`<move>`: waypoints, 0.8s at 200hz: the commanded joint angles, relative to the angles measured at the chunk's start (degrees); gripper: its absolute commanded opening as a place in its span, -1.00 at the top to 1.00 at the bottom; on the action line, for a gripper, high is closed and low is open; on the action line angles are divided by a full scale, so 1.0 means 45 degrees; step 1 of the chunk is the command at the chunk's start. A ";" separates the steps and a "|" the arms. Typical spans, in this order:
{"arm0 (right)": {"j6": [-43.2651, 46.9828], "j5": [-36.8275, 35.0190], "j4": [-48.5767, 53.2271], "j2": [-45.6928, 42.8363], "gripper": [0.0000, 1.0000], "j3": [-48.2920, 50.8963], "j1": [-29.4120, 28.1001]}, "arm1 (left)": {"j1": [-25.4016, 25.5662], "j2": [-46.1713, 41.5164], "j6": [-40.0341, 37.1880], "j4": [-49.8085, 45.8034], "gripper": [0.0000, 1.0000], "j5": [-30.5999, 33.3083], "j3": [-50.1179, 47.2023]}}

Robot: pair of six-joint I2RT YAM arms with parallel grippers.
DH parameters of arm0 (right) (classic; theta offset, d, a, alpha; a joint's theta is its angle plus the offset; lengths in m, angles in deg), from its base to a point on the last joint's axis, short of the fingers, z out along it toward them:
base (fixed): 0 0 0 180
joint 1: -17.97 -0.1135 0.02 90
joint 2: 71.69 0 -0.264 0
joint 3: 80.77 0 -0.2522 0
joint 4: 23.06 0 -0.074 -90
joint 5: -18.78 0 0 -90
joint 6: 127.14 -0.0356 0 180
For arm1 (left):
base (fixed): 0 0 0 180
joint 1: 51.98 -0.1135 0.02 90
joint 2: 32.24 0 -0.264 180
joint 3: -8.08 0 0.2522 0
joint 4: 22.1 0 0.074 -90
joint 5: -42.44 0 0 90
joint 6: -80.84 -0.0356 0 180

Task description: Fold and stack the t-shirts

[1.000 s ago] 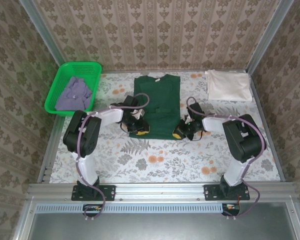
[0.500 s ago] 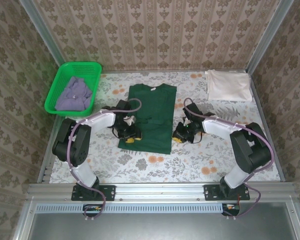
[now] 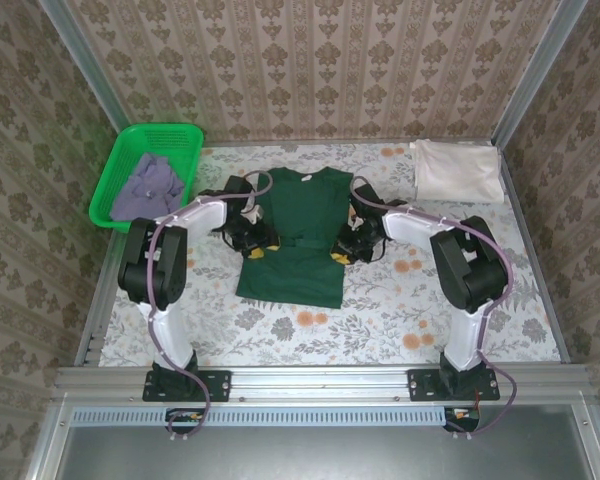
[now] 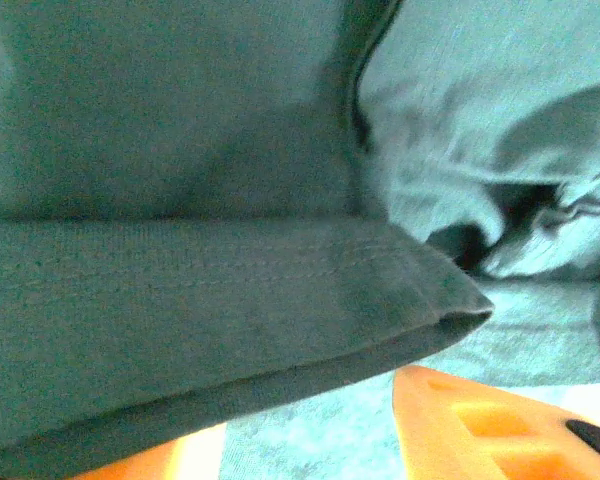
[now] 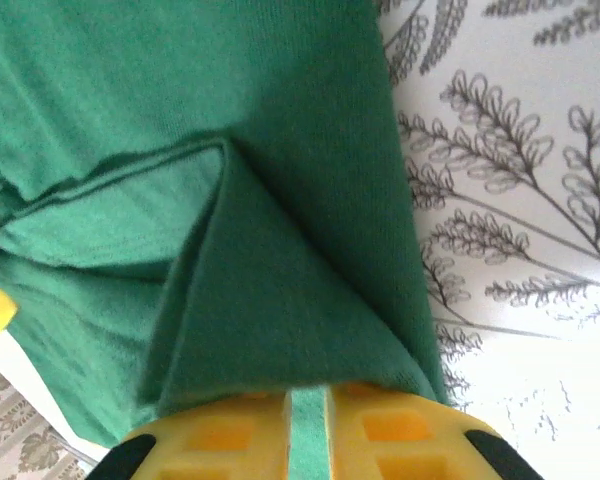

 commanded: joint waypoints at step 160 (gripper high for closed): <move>-0.2666 0.0674 -0.0771 -0.0818 0.13 0.0510 0.1731 | 0.1802 -0.0827 -0.1524 -0.1518 0.11 -0.0060 0.2741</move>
